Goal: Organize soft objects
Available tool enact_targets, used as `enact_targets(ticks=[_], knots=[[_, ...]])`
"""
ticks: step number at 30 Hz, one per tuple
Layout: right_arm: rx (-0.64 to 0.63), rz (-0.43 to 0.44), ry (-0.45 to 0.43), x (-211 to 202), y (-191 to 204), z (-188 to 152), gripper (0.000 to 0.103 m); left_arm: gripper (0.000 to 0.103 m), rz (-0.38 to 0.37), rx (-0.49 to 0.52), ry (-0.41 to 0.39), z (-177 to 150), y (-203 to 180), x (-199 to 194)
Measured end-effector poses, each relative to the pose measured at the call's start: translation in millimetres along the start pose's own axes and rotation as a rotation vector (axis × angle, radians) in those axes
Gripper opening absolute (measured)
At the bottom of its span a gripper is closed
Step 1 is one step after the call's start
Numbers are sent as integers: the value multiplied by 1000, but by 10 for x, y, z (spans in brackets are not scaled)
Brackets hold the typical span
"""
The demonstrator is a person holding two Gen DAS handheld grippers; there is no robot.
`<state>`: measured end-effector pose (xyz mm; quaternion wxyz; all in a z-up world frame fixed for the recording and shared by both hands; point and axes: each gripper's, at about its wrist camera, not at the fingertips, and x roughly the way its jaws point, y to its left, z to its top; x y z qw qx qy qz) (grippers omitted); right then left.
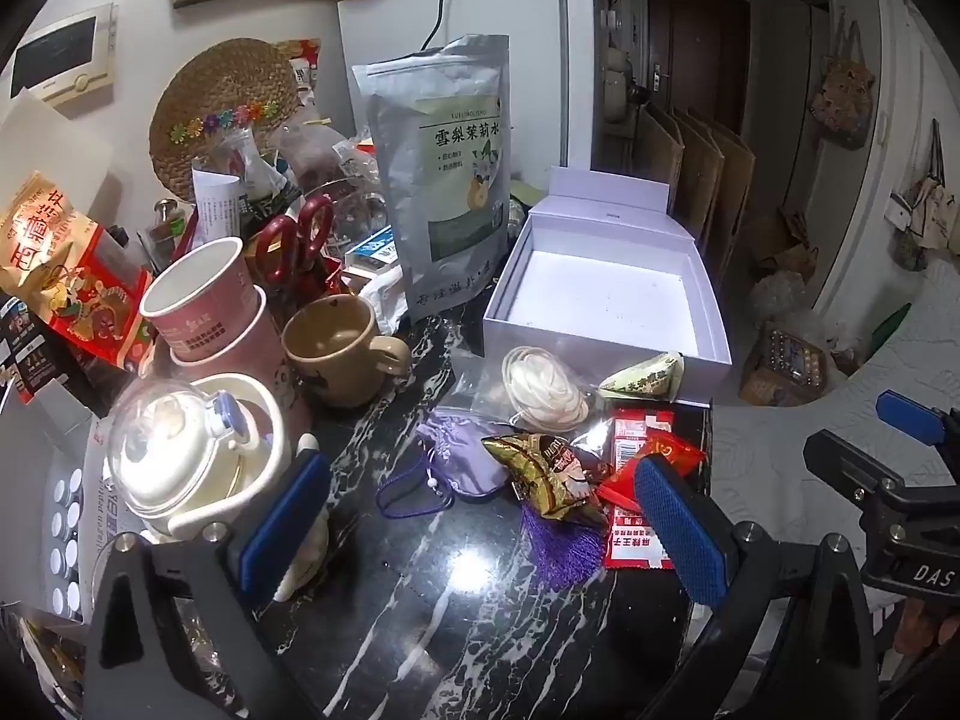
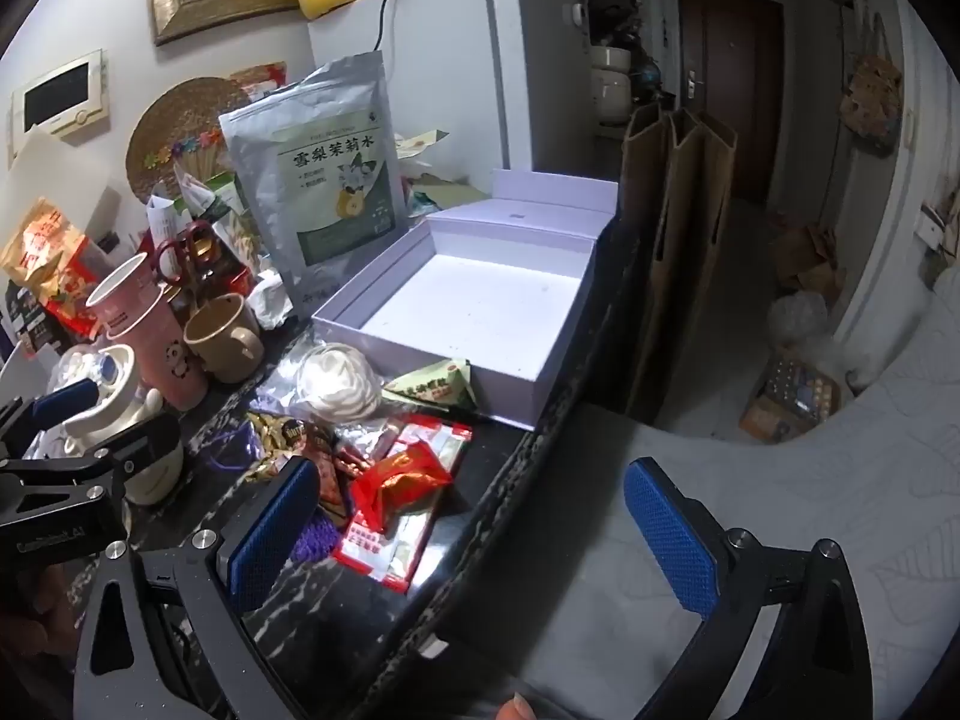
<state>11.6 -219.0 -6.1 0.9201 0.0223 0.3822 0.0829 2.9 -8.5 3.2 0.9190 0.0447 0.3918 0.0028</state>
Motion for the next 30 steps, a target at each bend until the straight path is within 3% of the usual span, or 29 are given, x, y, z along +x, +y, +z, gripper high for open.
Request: enact_targets(ticks=[3,30], knots=[[-3,-4,-3,-14,3,-1,103,103,-38,-24,-27,-15,92,-72],[-12,-17,-12,-58,-5,11,103,103,-76,-20,-34,-1,24,-163]])
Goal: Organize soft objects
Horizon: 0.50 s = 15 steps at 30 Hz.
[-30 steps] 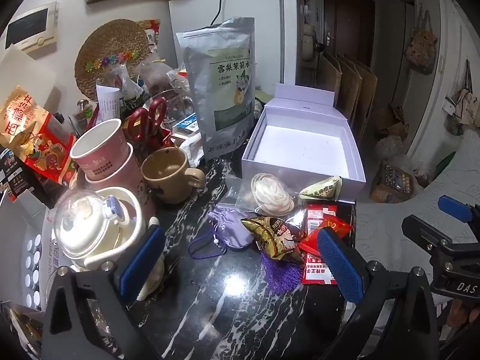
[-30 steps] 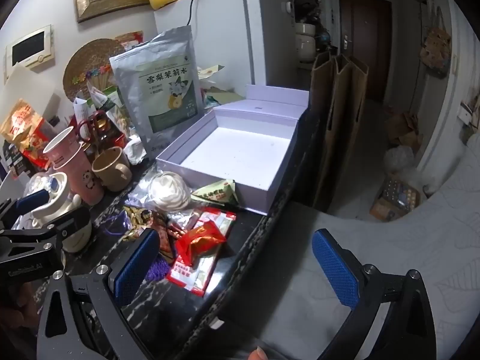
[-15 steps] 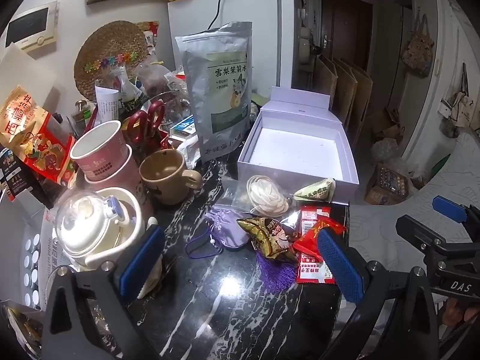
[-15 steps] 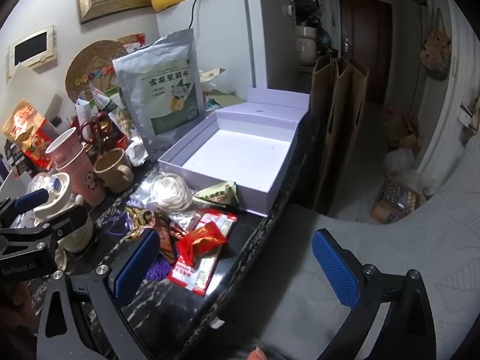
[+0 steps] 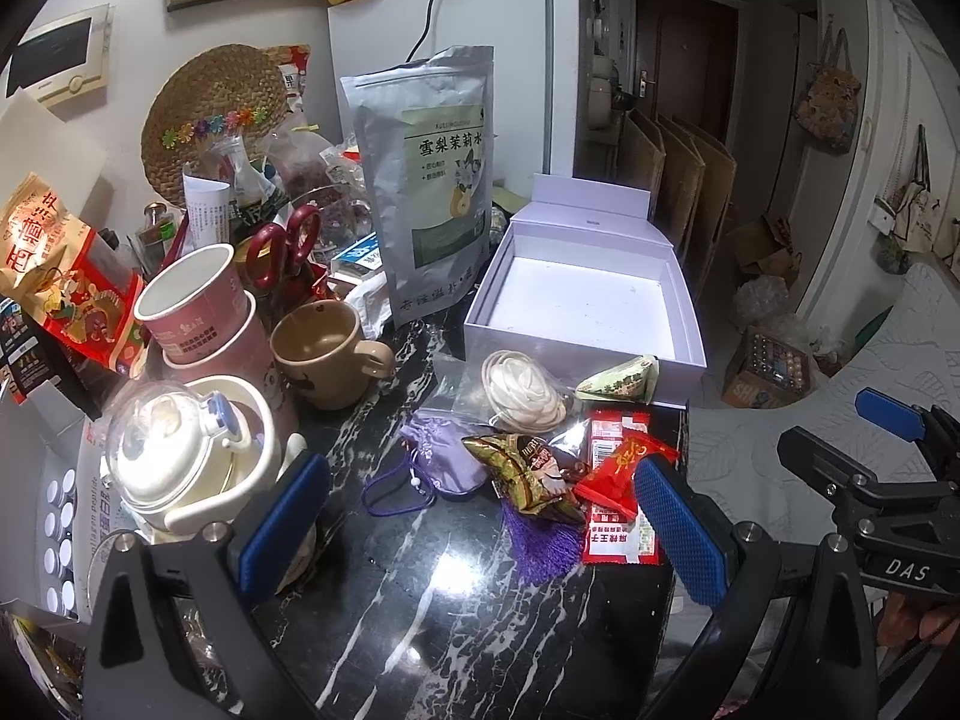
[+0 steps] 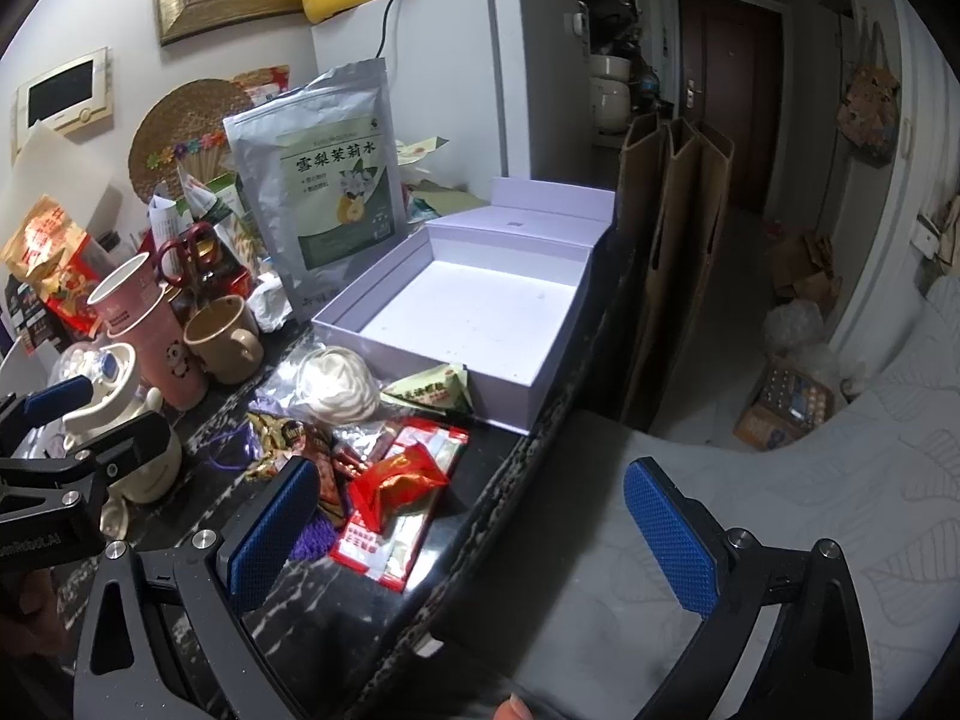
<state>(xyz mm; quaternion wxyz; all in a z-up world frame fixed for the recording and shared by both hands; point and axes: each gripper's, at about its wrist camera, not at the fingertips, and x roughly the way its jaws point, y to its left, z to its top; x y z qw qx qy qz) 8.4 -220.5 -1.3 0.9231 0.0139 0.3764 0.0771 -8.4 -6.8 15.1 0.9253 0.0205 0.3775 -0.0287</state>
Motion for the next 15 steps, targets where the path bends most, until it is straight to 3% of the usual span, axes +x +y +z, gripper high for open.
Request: enact_targets(ticks=[15], knots=[[-8,-3,-6,-27,14,4,103,103,-4,1,-4,-19,0,-19]])
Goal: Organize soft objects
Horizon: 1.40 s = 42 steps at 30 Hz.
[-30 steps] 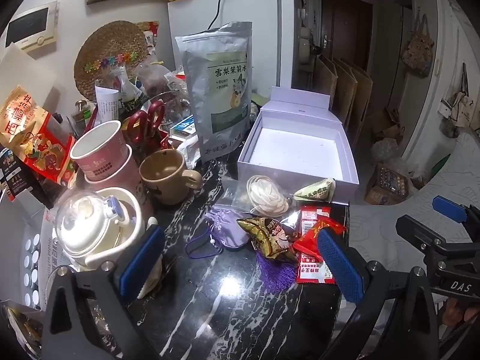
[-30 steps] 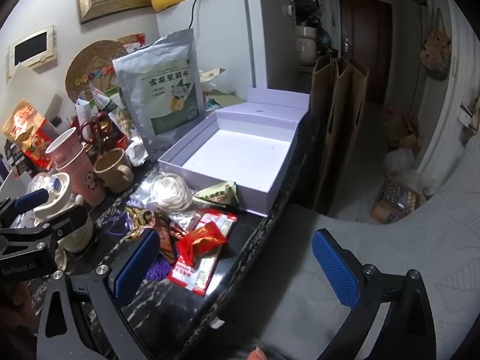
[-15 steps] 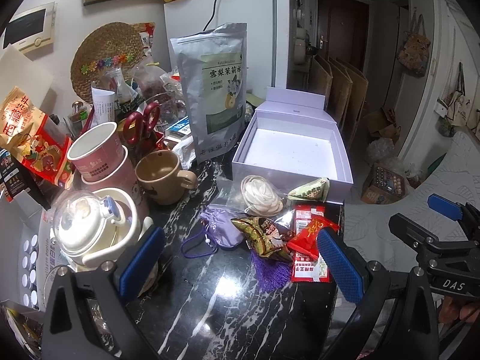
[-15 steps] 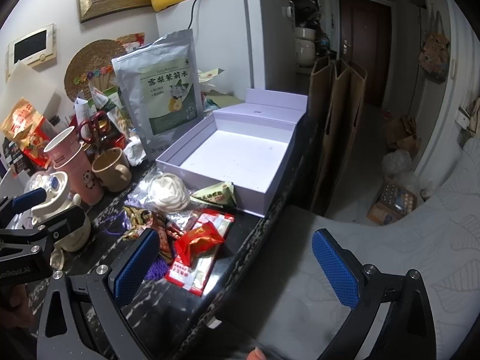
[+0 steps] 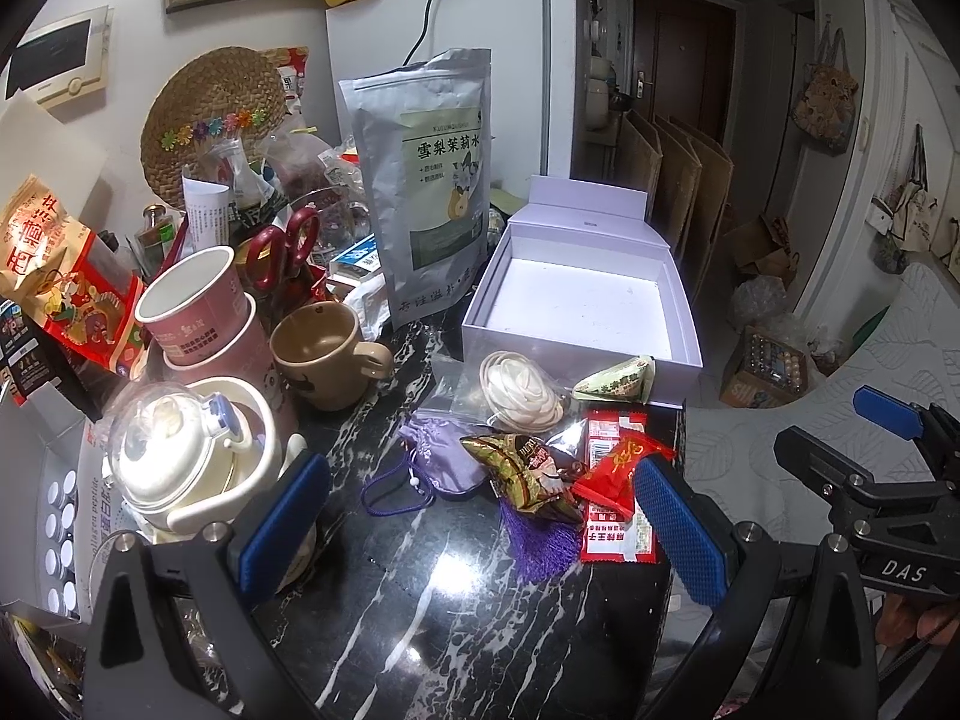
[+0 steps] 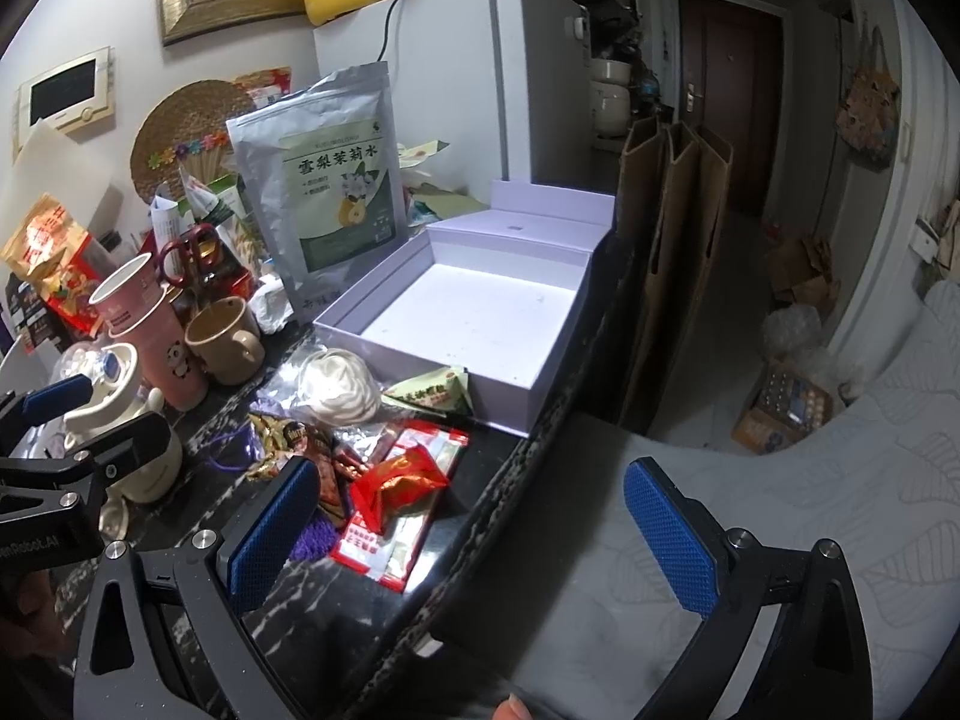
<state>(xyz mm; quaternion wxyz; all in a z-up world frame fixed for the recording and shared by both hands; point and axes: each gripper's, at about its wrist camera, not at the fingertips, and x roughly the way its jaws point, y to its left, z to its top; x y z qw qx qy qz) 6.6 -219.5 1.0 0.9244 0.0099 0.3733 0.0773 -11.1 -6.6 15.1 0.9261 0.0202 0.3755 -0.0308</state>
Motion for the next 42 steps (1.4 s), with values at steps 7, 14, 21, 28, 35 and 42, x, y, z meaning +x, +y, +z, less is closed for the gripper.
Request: enact_targets(ticks=[7,14,21,28,35,42], knots=[[-1,-1,-2,-6,-4,6,103,103,-5,3,0,-10,-3,-13],[0,-1,-3,-9,-1,1,103,103,-9,2,4,-14,-14,-12],[-3,0,-5,-18,0,4,103,103,-14,2,3,-15,-13,-15],[-6,0,-8,-38,-2,2,103,103,-16,2,-1,-6,-15,-36],[-7,-1,-11,-48,10,-2,103,103,-17,1,-8,-1,-15,-66],[-6,-1,-10,-55,0,-1,103,103,-28,5,-12,-8,-15,-70]])
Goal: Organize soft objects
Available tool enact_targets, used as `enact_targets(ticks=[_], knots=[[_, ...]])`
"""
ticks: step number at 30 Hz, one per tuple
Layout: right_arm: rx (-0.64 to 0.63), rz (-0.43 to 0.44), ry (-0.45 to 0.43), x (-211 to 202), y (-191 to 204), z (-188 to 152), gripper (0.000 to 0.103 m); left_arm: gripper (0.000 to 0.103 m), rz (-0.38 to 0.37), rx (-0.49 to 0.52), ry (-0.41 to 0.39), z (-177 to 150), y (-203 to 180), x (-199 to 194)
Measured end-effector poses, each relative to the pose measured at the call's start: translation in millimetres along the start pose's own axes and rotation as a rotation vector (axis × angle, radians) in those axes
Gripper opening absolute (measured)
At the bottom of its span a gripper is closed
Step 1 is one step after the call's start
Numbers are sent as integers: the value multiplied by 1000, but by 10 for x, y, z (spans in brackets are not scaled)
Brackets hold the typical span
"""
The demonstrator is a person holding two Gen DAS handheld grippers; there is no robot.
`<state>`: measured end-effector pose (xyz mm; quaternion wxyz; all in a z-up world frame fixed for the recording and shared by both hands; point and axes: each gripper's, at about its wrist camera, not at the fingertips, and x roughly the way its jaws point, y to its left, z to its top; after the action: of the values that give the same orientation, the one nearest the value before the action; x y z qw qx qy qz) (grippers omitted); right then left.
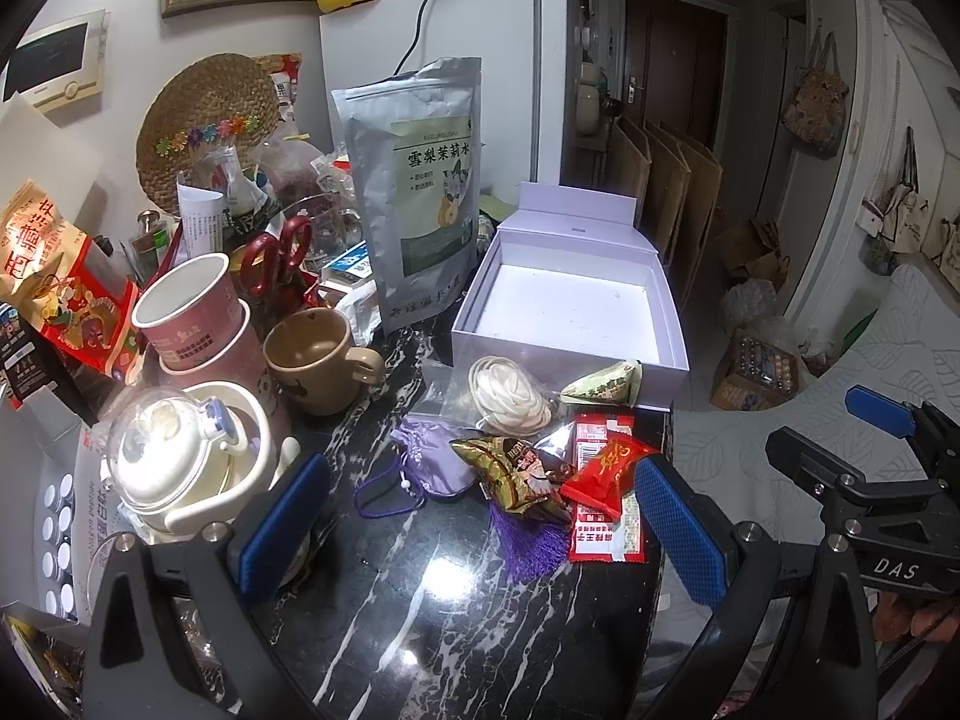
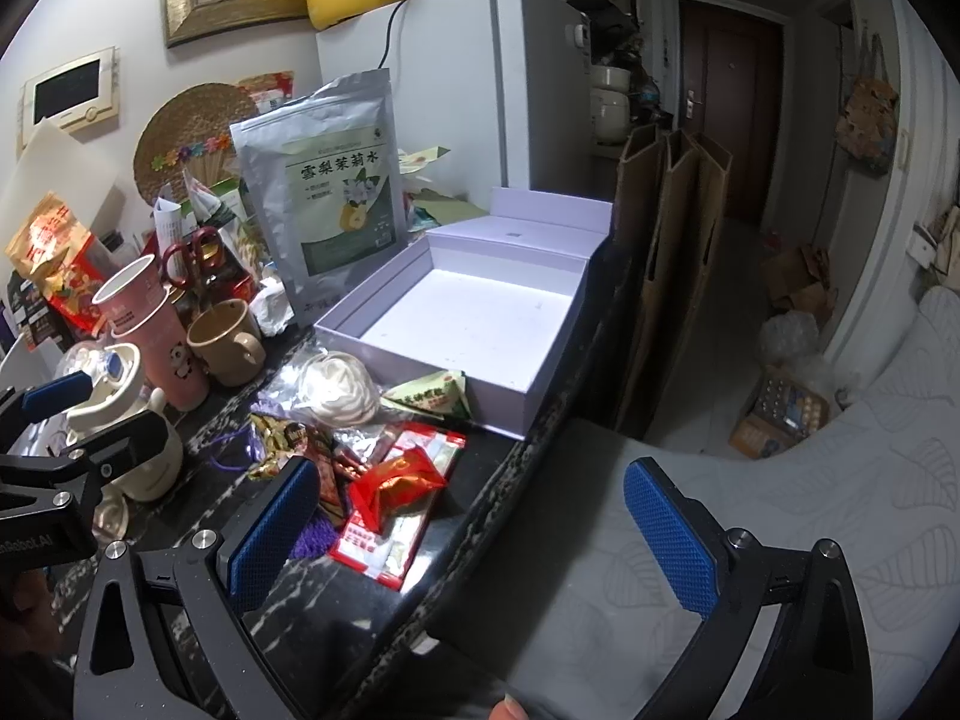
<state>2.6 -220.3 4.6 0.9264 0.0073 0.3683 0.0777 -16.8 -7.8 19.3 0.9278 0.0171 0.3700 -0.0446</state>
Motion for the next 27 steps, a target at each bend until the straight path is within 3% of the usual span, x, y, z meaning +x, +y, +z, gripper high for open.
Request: enact_targets(ticks=[14,19,27], knots=[[-5,50,-5,105,-92,-48,103,103,-12,-2,6,-36,-82,122],[-12,77,4,188,-144,-76,103,103,-50,-14,13,-77,-131,196],[-13,101,40,383,-227,-152,103,103,-58,-48,57,-172,-142,402]])
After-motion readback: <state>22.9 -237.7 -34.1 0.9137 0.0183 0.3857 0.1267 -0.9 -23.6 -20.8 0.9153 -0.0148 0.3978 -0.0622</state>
